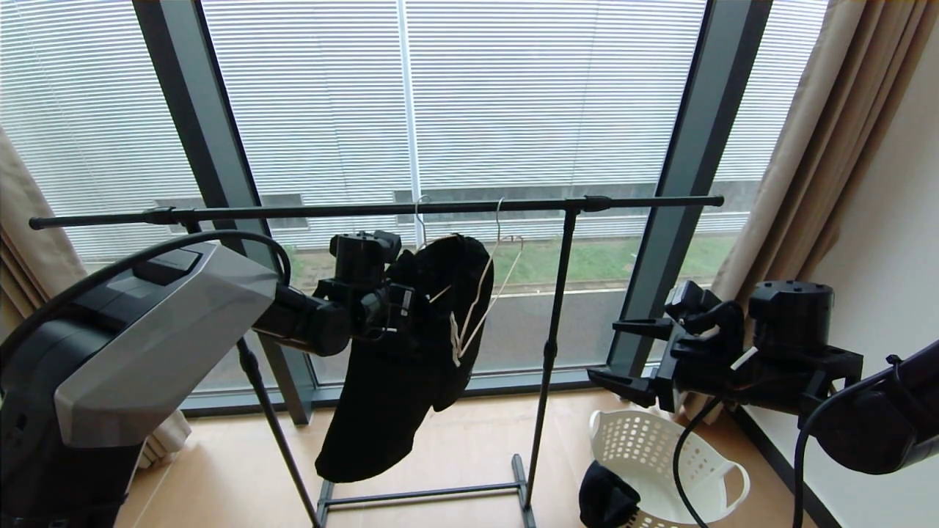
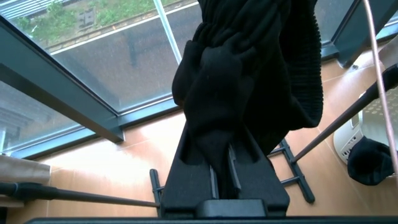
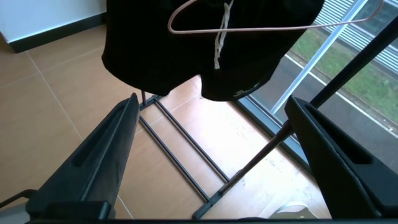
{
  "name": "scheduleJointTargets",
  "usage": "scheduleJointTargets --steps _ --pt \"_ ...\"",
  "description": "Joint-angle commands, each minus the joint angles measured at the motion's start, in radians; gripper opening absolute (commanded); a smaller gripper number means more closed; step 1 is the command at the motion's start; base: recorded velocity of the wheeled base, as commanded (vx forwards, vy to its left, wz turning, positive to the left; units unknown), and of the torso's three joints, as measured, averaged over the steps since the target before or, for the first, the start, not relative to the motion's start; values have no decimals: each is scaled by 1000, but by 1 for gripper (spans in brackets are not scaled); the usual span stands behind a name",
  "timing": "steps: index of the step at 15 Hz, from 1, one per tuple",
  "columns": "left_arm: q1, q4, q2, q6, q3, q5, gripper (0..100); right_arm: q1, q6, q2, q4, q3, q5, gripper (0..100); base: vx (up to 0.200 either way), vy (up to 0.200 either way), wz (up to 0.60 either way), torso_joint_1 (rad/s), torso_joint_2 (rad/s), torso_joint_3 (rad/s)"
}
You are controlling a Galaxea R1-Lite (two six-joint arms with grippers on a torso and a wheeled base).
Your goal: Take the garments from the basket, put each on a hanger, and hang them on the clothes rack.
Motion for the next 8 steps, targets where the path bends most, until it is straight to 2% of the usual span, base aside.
scheduleJointTargets --steps 1,5,6,8 --pt "0 -2 3 1 -1 0 0 1 0 3 0 1 1 100 0 0 0 0 0 0" --pt "0 -2 3 0 -1 16 0 1 0 3 0 1 1 100 0 0 0 0 0 0" --pt "0 -2 3 0 -1 16 100 1 0 3 0 1 1 100 0 0 0 0 0 0" --pt "0 -2 -3 -10 19 19 100 1 0 2 0 0 1 100 0 0 0 0 0 0"
